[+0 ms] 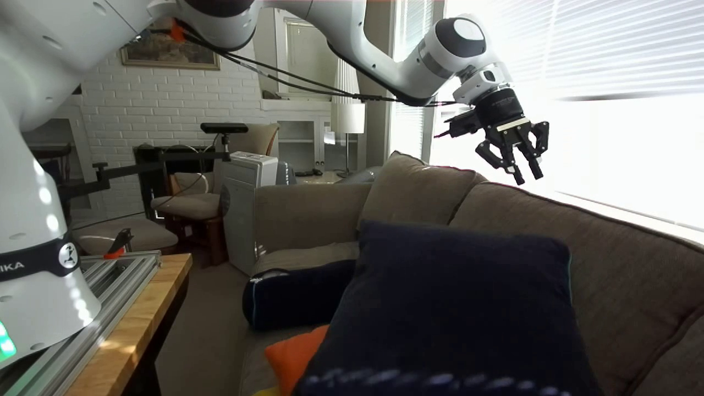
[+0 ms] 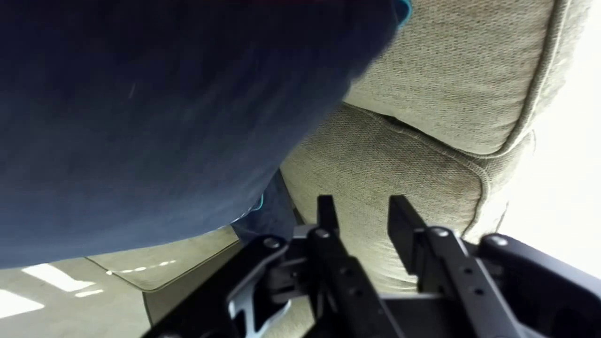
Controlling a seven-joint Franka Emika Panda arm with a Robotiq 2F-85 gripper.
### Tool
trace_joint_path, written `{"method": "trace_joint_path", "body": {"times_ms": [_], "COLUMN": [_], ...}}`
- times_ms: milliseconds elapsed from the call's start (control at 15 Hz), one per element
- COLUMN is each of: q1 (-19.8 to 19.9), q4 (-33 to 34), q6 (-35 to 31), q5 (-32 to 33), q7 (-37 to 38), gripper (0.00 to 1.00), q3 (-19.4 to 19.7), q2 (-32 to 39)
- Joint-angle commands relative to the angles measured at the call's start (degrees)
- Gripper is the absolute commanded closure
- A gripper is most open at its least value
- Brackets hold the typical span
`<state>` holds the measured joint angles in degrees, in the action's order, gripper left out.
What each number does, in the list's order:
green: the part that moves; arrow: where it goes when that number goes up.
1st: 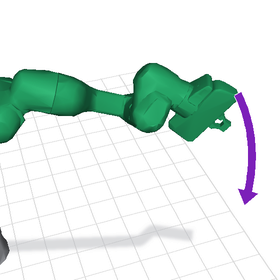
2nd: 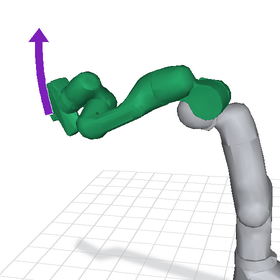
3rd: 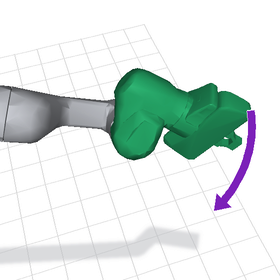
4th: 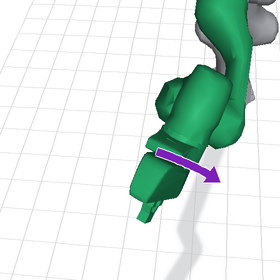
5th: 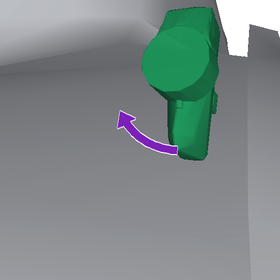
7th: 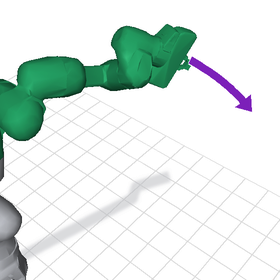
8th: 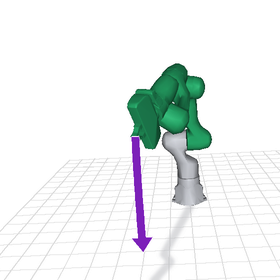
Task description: Put the blue pillow on the orange pillow
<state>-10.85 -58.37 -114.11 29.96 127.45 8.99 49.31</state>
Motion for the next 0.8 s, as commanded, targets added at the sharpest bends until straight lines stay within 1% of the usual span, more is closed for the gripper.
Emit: {"method": "trace_joint_path", "body": {"times_ms": [0,267,333,400,467,533,667,733], "q1": [-0.79,-0.8,-0.71,-0.44,-0.03,0.87,2.32,3.31], "q4": [5.76,6.49,5.36,3.5,0.31,-2.31,-9.27,-10.9], "q6": [2.05,1.41,0.89,0.2,-0.66,-1.5,-3.15,-3.02], "q5": [-2.1,-2.38,-2.83,-3.9,-5.7,-6.12,-9.93,-11.97], "q7": [-0.03,-0.52,-1.2,-2.39,-4.03,-4.52,-6.48,-7.83], "gripper": [0.34,0.06,0.02,0.0,0.0,0.0,0.0,0.0], "q3": [1.68,1.79,1.24,0.2,-1.18,-3.2,-5.89,-7.2], "q2": [3.22,3.16,1.87,-0.03,-3.04,-5.55,-12.08,-14.26]}}
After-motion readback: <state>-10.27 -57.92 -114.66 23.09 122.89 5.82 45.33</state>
